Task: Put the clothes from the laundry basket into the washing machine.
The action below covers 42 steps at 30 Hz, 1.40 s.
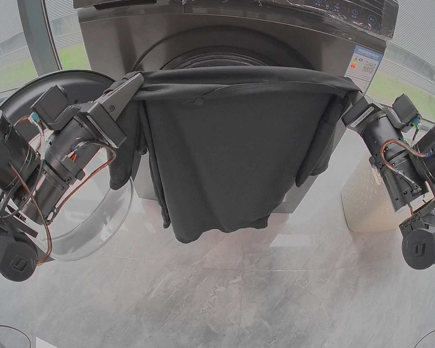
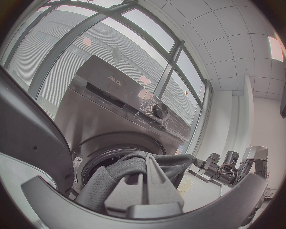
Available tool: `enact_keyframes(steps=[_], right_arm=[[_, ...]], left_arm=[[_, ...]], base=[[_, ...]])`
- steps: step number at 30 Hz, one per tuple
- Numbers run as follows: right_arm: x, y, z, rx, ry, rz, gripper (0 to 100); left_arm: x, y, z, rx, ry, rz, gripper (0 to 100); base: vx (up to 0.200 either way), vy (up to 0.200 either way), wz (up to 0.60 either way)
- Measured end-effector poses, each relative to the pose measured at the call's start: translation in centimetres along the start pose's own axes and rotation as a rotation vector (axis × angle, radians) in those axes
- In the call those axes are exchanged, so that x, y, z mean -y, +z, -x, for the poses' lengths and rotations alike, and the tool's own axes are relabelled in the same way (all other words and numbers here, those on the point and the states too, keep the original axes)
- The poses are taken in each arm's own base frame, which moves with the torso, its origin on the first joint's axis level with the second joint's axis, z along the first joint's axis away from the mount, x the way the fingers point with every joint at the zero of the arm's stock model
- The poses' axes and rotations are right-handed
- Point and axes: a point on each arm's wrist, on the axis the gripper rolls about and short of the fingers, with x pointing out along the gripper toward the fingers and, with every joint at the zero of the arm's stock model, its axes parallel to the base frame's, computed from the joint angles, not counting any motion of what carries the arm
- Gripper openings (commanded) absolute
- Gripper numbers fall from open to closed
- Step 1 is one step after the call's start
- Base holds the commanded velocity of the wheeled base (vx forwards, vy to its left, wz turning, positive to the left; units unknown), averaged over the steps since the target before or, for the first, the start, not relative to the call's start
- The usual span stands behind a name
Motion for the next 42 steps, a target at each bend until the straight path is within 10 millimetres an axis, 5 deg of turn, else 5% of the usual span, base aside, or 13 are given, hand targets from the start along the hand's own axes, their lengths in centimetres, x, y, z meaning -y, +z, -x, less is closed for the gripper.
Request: enact_keyframes(steps=[8,15,23,24,42], right_arm=[[0.7,-1.9,1.2,-0.086,-0.007,0.017,0],[1.7,-5.9,2.3,-0.211,-0.028,0.033,0],[2.3,-10.5,3.7,-0.326,-0.035,0.045,0],[2.3,-10.9,3.8,-0.337,-0.036,0.047,100],[4.1,-15.5,7.2,-0.559,-0.084,0.102,100]], left_arm=[[0.0,-2.3,0.5,-0.08,-0.001,0.011,0],[0.8,-5.9,0.6,-0.193,-0.033,-0.025,0],[1.4,-7.5,0.4,-0.235,-0.055,-0.014,0],[1.4,-7.6,0.4,-0.235,-0.055,-0.014,0],[1.5,-6.4,-0.5,-0.175,-0.043,-0.015,0]], base=[[0.0,0.0,0.0],[0.0,0.0,0.0],[0.0,0.0,0.0],[0.0,0.0,0.0],[0.0,0.0,0.0]])
